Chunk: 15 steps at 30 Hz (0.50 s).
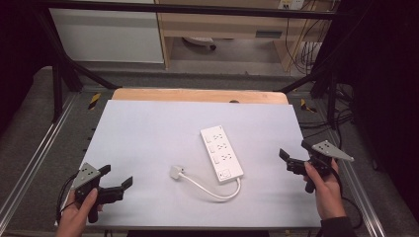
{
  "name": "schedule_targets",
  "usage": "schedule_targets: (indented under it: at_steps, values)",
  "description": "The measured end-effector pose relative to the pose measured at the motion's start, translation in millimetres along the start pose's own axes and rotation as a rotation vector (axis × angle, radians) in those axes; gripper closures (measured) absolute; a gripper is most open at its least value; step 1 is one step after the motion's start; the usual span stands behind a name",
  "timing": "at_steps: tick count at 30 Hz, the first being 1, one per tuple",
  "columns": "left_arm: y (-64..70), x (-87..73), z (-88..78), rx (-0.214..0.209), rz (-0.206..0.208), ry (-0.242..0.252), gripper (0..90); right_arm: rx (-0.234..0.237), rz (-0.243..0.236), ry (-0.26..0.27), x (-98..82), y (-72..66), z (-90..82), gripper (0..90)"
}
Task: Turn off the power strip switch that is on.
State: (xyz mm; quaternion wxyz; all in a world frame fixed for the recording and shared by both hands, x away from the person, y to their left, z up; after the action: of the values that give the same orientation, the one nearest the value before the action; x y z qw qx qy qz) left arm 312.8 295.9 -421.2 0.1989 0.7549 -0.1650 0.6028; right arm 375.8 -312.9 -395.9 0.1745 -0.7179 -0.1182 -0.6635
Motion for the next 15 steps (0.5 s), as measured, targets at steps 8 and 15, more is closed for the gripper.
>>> schedule_targets:
  at_steps: [8,15]
  values:
    - [0.2,0.1,-0.1,0.000,0.004,0.001,5.5,-0.007,0.002,-0.013,-13.2,2.0,-6.6,4.5]
    - [0.2,0.2,-0.2,0.001,0.005,0.000,5.5,-0.002,-0.001,-0.030,-26.7,-0.4,-7.3,4.5]
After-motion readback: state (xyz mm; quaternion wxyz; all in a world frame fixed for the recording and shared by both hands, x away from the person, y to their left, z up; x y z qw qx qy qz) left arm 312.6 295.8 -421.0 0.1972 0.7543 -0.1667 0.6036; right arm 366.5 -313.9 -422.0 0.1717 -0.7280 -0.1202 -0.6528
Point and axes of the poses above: each handheld gripper's, and its own axes: z roughly forward along the jaws, x roughly out of its top, y roughly to its right, the point moved 1 cm from there along z, roughly forward along the jaws, and after that the axes turned 15 degrees about y, right-handed, at the moved point
